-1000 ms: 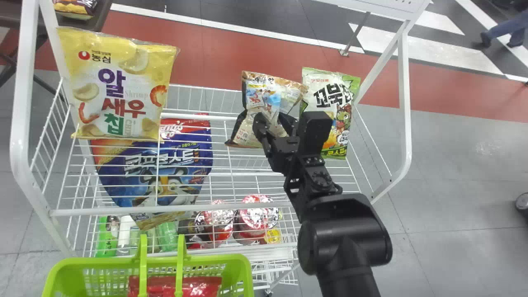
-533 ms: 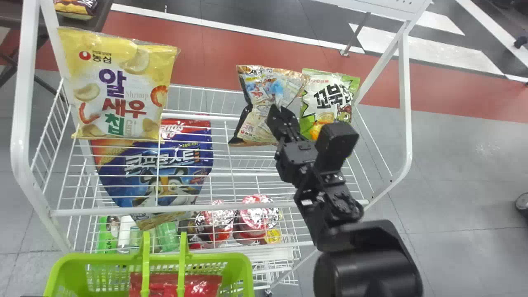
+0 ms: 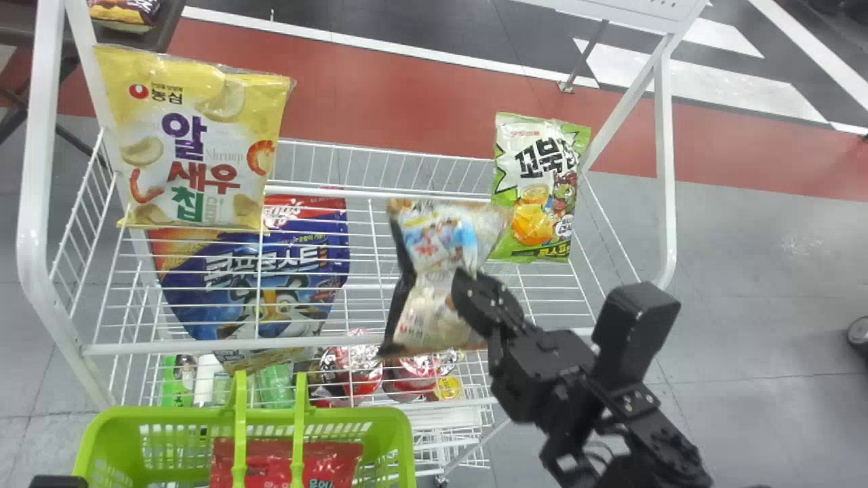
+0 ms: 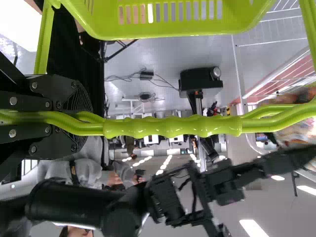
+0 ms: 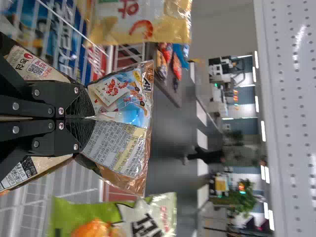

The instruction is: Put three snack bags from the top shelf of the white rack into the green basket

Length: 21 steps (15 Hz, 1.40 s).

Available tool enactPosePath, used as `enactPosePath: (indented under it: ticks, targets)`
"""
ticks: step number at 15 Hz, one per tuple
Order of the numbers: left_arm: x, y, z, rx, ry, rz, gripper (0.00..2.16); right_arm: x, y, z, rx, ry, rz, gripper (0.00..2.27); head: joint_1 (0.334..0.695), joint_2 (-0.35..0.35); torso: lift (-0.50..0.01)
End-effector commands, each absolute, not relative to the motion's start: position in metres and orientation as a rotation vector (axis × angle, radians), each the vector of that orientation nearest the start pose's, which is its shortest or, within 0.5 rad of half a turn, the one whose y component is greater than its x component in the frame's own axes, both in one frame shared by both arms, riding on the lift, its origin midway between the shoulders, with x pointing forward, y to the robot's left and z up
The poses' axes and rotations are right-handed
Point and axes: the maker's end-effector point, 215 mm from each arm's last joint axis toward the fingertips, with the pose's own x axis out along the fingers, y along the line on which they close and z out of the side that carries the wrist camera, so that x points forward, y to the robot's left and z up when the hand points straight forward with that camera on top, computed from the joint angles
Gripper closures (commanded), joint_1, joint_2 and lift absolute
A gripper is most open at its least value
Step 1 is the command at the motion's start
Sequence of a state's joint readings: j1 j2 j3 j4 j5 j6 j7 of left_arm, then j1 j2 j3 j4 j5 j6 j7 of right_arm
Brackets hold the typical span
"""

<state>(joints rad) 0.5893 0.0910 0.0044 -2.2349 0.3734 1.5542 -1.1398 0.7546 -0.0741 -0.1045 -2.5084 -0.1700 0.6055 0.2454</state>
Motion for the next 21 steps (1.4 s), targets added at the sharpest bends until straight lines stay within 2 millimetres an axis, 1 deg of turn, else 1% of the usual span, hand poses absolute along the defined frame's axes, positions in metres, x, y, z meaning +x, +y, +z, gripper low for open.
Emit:
enactPosePath:
  ticks: [1, 2, 4, 7, 8, 9, 10, 11, 12, 14, 15, 16, 17, 18, 19, 20, 21]
  targets:
    - [0.122, 0.004, -0.408, -1.032, 1.228, -1.178, 2.15, 0.307, -0.188, -0.397, 0.136, 0.64, 0.306, 2.13, 0.695, -0.35, 0.0]
    - [0.122, 0.002, -0.409, -1.025, 1.232, -1.175, 2.15, 0.289, -0.182, -0.406, 0.157, 0.704, 0.334, 2.13, 0.695, -0.35, 0.0]
    - [0.123, 0.0, -0.41, -1.02, 1.232, -1.18, 2.15, 0.248, -0.168, -0.422, 0.222, 0.852, 0.398, 2.13, 0.695, -0.35, 0.0]
    - [0.123, 0.0, -0.411, -1.017, 1.231, -1.178, 2.15, 0.197, -0.153, -0.442, 0.306, 1.036, 0.454, 2.13, 0.695, -0.35, 0.0]
    - [0.123, 0.0, -0.41, -1.018, 1.23, -1.179, 2.15, 0.187, -0.145, -0.444, 0.329, 1.065, 0.477, 2.12, 0.695, -0.35, 0.0]
    - [0.123, 0.0, -0.411, -1.017, 1.23, -1.179, 2.15, 0.178, -0.133, -0.447, 0.351, 1.087, 0.509, 2.12, 0.695, -0.35, 0.0]
    - [0.123, -0.001, -0.41, -1.018, 1.23, -1.182, 2.15, 0.174, -0.12, -0.447, 0.366, 1.091, 0.543, 2.12, 0.695, -0.35, 0.0]
    - [0.122, -0.002, -0.41, -1.018, 1.231, -1.185, 2.15, 0.174, -0.11, -0.447, 0.371, 1.08, 0.57, 2.12, 0.695, -0.35, 0.0]
    - [0.122, -0.004, -0.409, -1.018, 1.228, -1.191, 2.15, 0.181, -0.1, -0.444, 0.377, 1.042, 0.593, 2.12, 0.695, -0.35, 0.0]
    - [0.119, -0.006, -0.408, -1.018, 1.232, -1.196, 2.15, 0.206, -0.085, -0.436, 0.379, 0.929, 0.624, 2.12, 0.695, -0.35, 0.0]
    - [0.117, -0.006, -0.409, -1.021, 1.235, -1.195, 2.15, 0.208, -0.083, -0.439, 0.373, 0.929, 0.628, 2.11, 0.695, -0.35, 0.0]
    - [0.116, -0.005, -0.408, -1.021, 1.236, -1.194, 2.15, 0.208, -0.081, -0.444, 0.371, 0.939, 0.632, 1.95, 0.695, -0.35, 0.0]
    - [0.115, -0.005, -0.408, -1.022, 1.237, -1.194, 2.15, 0.207, -0.081, -0.448, 0.361, 0.951, 0.637, 1.66, 0.695, -0.35, 0.0]
    - [0.115, -0.004, -0.409, -1.021, 1.238, -1.192, 2.15, 0.2, -0.082, -0.454, 0.355, 0.984, 0.648, 0.9, 0.695, -0.35, 0.0]
    - [0.113, -0.004, -0.409, -1.022, 1.241, -1.191, 2.15, 0.197, -0.083, -0.455, 0.35, 0.992, 0.66, 0.12, 0.695, -0.35, 0.0]
    - [0.113, -0.005, -0.409, -1.021, 1.24, -1.192, 2.15, 0.195, -0.086, -0.457, 0.343, 0.996, 0.652, 0.0, 0.695, -0.35, 0.0]
    - [0.112, -0.008, -0.407, -1.019, 1.241, -1.2, 2.15, 0.193, -0.089, -0.458, 0.346, 1.002, 0.647, 0.0, 0.695, -0.35, 0.0]
